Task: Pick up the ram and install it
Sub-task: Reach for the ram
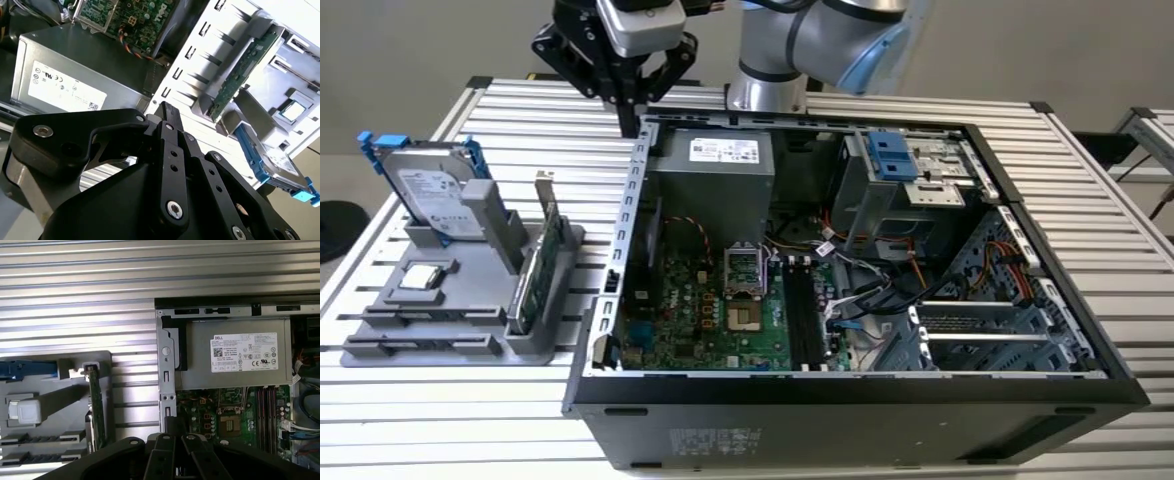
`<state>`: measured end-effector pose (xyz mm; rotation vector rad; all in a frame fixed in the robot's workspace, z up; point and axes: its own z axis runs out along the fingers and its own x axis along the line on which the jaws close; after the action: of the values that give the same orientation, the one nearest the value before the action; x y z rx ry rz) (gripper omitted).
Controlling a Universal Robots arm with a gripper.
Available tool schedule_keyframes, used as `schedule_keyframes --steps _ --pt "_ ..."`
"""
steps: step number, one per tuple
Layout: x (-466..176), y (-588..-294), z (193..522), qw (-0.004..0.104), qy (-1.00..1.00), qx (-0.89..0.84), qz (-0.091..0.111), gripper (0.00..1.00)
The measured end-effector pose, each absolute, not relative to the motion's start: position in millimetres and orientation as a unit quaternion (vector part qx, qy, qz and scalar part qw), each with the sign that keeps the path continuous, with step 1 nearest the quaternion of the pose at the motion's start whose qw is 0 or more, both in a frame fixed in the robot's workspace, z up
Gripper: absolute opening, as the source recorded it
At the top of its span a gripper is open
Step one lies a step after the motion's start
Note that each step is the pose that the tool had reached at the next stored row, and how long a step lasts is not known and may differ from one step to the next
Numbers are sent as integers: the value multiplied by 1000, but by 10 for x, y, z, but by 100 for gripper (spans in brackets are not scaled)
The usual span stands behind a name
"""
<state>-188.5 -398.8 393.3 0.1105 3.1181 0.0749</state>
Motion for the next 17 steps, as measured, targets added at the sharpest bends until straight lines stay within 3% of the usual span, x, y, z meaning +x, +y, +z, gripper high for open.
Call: schedule_keyframes --steps 17 --pt "-2037 -3988 3932 10 999 35 24 0"
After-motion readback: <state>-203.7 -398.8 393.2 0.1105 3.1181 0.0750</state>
